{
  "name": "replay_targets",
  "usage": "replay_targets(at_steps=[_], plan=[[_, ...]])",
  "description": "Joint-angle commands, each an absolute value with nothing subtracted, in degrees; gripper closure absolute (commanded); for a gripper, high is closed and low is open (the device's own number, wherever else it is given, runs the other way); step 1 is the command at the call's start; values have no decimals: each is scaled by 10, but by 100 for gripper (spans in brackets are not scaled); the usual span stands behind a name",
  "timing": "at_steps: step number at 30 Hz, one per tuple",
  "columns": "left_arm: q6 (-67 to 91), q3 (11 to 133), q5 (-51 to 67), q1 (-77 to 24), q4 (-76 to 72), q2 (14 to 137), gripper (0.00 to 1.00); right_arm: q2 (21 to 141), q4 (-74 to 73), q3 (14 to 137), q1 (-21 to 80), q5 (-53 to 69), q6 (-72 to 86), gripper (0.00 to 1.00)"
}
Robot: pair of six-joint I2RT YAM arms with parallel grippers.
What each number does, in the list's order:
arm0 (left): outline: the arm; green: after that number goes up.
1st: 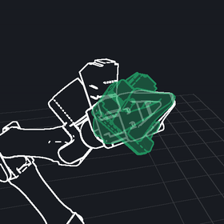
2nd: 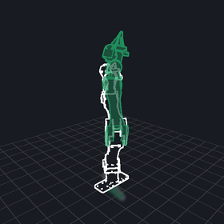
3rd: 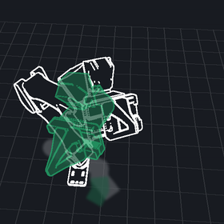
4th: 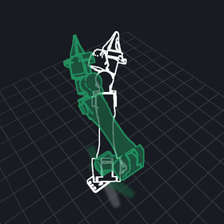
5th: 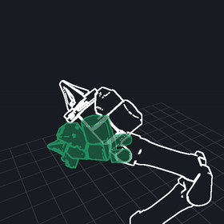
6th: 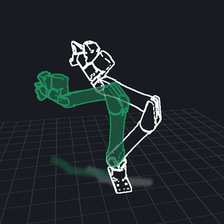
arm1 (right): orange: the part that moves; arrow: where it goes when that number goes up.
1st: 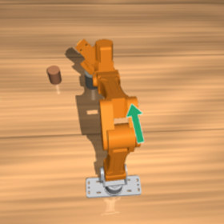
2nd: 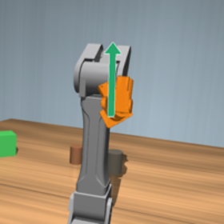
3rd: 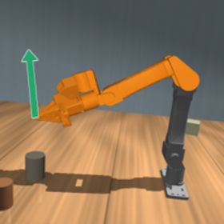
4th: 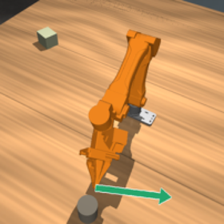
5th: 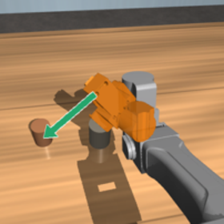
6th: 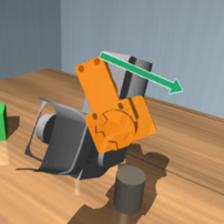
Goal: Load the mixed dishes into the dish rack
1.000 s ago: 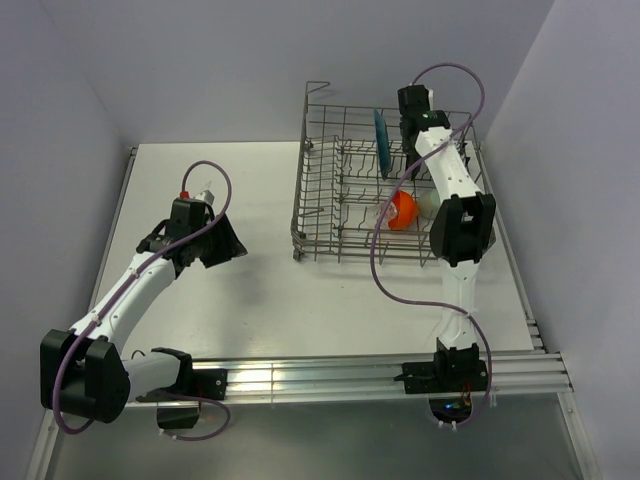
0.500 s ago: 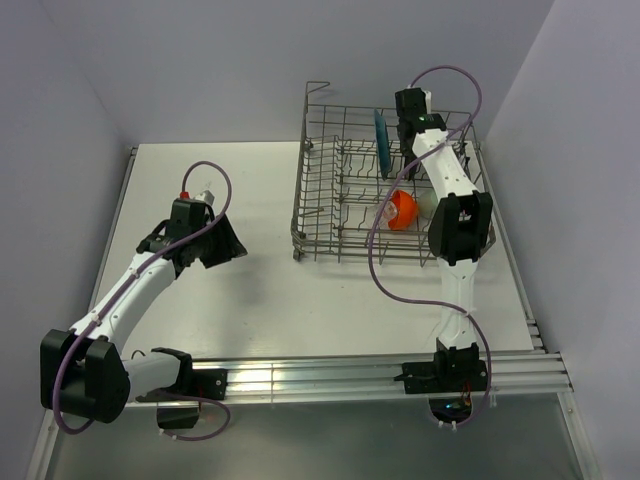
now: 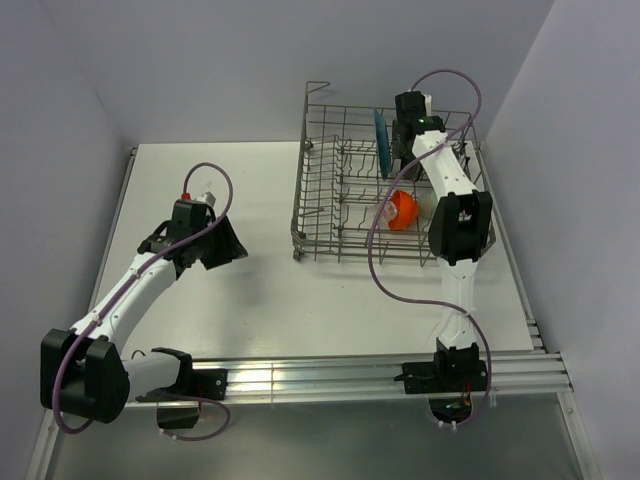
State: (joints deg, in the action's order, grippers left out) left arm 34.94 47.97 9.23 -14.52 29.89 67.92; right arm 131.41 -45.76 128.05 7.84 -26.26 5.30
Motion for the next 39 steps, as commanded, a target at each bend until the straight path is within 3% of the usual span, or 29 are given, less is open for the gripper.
replay_targets(at_steps=[1,22,39], plan=[[345,482,98,-149,294,667,45,1278,-438,1277,76,-276,55,12],[353,476,98,-162,290,665,44,1202,-417,1216,76,-271,59,5],[398,461,119,-201,273,653,37,1080,-358,1047,82,-229,90,4]])
